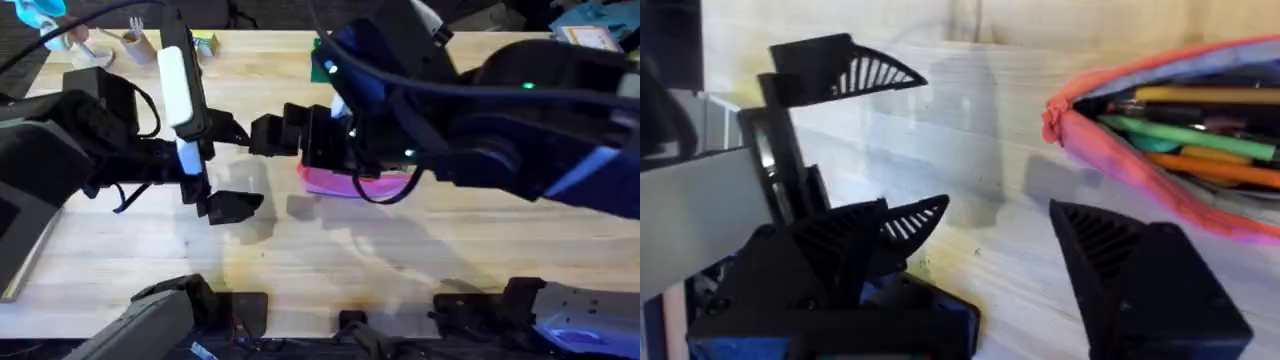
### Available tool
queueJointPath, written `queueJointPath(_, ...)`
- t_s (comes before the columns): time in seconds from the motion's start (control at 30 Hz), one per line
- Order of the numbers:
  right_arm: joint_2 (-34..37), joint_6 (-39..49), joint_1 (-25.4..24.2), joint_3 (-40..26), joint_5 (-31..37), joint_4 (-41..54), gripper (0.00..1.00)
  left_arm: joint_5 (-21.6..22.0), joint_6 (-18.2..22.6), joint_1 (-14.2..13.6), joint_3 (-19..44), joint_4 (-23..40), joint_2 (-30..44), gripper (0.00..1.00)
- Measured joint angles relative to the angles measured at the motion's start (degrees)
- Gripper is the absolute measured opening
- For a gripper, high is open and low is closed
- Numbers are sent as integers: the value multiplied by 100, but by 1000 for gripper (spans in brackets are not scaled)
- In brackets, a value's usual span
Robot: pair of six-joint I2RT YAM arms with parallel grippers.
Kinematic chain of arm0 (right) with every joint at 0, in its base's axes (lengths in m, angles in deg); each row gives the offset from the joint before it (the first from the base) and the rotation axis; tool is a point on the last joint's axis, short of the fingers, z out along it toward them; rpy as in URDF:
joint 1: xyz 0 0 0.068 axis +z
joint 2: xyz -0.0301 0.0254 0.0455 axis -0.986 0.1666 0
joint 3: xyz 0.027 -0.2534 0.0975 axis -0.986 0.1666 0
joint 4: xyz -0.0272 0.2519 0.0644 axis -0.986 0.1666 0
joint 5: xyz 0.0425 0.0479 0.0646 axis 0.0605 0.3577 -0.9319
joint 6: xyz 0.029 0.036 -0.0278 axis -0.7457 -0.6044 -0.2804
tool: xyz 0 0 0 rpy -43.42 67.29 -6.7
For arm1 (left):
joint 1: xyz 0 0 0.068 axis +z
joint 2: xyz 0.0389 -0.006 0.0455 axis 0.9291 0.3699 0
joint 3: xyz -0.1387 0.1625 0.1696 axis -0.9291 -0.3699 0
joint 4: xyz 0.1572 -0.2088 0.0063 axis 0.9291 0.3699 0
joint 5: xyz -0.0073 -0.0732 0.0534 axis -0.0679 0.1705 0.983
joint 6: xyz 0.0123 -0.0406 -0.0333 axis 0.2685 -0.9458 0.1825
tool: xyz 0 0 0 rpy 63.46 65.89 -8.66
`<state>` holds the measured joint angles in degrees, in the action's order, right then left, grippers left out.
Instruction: Unzip the bag, pick up the pens from the table one at a time and place them inside, then zip the bag closed.
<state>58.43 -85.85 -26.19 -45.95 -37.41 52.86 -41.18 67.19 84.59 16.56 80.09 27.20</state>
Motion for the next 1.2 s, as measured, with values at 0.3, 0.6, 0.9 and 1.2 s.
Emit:
queueJointPath(0.3, 215, -560, -13, 0, 94, -17, 998, 0, 0, 0, 0, 0, 0, 993)
queueJointPath(0.6, 677, -1115, 190, 0, 642, -118, 998, 0, 0, 0, 0, 0, 0, 993)
queueJointPath(0.9, 1095, -1228, 229, 0, 1142, -324, 970, 0, 0, 0, 0, 0, 0, 993)
queueJointPath(1.2, 1437, -1296, 229, 0, 1234, -604, 939, 0, 0, 0, 0, 0, 0, 993)
